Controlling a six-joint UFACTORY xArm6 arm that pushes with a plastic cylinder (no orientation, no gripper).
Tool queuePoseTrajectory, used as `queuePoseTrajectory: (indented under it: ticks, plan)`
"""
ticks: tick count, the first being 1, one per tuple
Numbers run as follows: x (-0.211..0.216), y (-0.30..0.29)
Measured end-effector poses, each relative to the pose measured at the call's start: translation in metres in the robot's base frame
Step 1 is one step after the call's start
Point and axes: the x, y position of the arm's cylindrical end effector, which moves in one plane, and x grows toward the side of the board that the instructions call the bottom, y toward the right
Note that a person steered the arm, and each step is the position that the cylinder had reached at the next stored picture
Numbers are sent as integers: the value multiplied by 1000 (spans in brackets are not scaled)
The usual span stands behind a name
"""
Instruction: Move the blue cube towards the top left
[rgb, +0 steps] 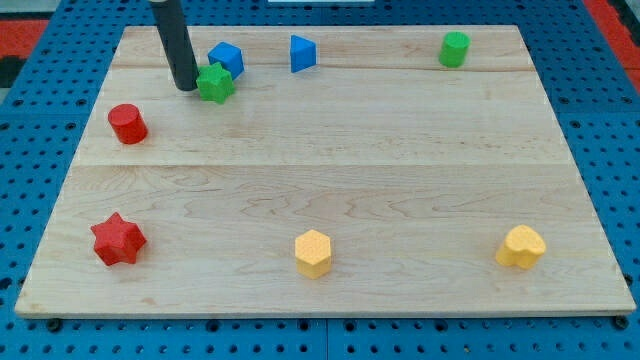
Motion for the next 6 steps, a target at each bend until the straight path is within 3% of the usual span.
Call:
queuePoseTrajectory:
  ticks: [2,4,6]
  plan:
    - [21,111]
    - [-12,-12]
    - [-5,-8]
